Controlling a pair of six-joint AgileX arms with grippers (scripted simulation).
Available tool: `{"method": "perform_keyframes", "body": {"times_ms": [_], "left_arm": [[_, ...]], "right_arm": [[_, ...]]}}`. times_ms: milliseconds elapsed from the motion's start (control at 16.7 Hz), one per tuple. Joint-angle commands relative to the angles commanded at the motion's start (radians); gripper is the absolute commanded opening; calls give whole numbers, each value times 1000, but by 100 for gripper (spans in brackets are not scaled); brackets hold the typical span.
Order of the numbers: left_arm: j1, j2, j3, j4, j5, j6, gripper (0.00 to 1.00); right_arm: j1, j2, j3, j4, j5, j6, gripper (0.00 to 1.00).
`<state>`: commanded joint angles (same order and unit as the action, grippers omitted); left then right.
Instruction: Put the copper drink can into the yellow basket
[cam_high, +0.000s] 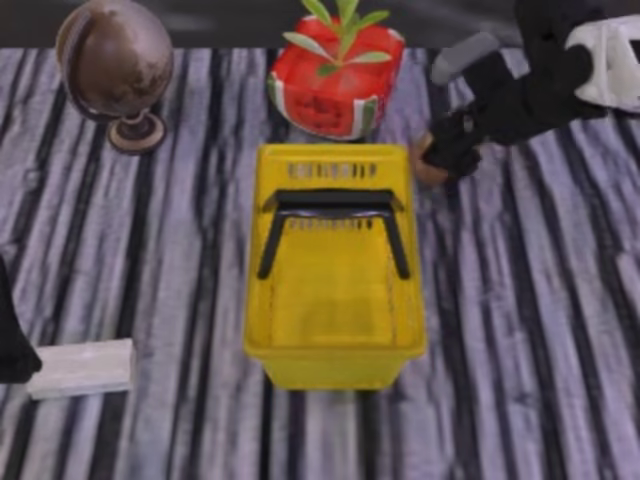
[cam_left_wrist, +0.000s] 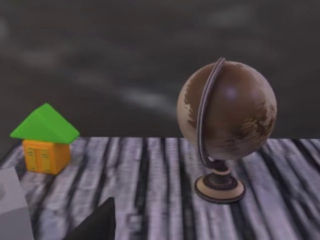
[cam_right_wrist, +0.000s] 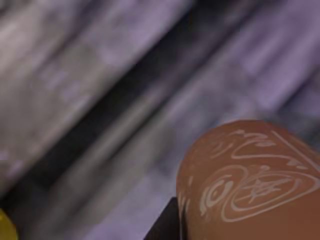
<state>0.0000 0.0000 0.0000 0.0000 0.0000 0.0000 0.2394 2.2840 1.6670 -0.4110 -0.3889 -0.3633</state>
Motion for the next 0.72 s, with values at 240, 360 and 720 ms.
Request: {"method": "perform_keyframes", "body": {"times_ms": [240, 360, 720], "left_arm": [[0, 0, 0, 0, 0, 0, 100], [0, 0, 0, 0, 0, 0, 100], [0, 0, 0, 0, 0, 0, 100]], "right_arm": [[29, -35, -118, 427, -236, 134, 0], [43, -58, -180, 636, -353, 200, 0], [77, -143, -331, 1119, -639, 354, 0]]}}
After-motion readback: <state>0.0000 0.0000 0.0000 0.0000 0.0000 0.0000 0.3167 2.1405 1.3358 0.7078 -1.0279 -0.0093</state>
